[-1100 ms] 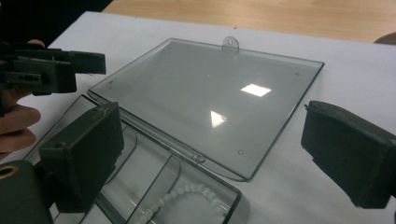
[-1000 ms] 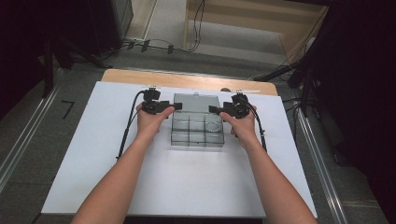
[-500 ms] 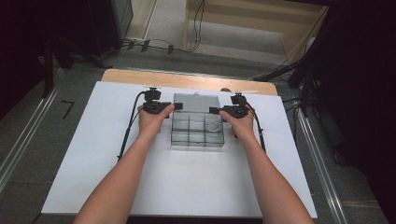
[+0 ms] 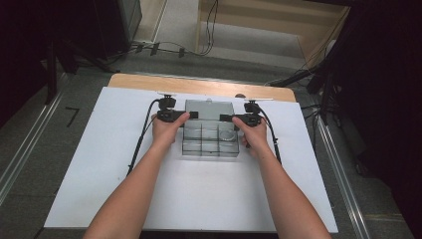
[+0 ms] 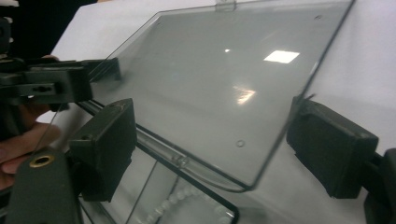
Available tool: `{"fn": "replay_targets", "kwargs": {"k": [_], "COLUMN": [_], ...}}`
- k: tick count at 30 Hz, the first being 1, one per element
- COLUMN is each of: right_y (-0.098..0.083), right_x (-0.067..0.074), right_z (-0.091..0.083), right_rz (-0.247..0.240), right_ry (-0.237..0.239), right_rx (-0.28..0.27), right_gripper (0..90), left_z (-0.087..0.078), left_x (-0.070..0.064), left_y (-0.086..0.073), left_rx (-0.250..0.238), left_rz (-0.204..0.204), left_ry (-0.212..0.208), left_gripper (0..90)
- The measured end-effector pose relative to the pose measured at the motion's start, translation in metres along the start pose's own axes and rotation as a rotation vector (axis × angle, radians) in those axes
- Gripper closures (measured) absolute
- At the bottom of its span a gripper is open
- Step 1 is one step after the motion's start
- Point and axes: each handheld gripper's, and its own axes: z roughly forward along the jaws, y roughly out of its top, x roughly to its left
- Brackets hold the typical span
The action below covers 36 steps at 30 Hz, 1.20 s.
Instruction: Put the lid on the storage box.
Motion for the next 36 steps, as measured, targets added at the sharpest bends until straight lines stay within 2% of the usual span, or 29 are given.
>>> {"fn": "replay_targets", "kwargs": {"k": [5,8,16,21,23,25,28,32,36], "right_y": [-0.001,-0.001,-0.002,-0.006,-0.007,-0.01,-0.012,-0.016,-0.022], "right_x": [0.006,0.007,0.005,0.008,0.008,0.008,0.007,0.007,0.005], "right_z": [0.004,0.001,-0.014,-0.021,-0.023,-0.025,-0.027,-0.03,-0.031], "right_rz": [-0.029,-0.054,-0.113,-0.16,-0.171,-0.189,-0.203,-0.257,-0.269], "right_ry": [-0.006,-0.009,-0.024,-0.022,-0.027,-0.052,-0.042,-0.043,-0.028], "right_rx": [0.0,-0.01,-0.087,-0.141,-0.154,-0.17,-0.187,-0.204,-0.235], "right_gripper": [15.5,19.5,44.9,51.3,55.7,62.6,65.3,67.5,69.1], "left_z": [0.003,0.001,-0.008,-0.016,-0.018,-0.019,-0.02,-0.021,-0.02], "left_x": [-0.003,-0.001,-0.005,-0.006,-0.007,-0.009,-0.009,-0.01,-0.012], "left_y": [0.001,0.002,0.006,0.005,0.004,0.003,0.002,0.004,0.007], "left_rx": [0.004,-0.008,-0.074,-0.106,-0.114,-0.12,-0.125,-0.119,-0.119], "left_rz": [-0.001,-0.002,0.027,0.076,0.109,0.136,0.151,0.164,0.168], "left_ry": [0.007,-0.012,-0.03,-0.055,-0.055,-0.052,-0.055,-0.053,-0.048], "left_gripper": [35.4,42.2,59.2,66.4,67.4,67.6,67.1,64.5,61.9]}}
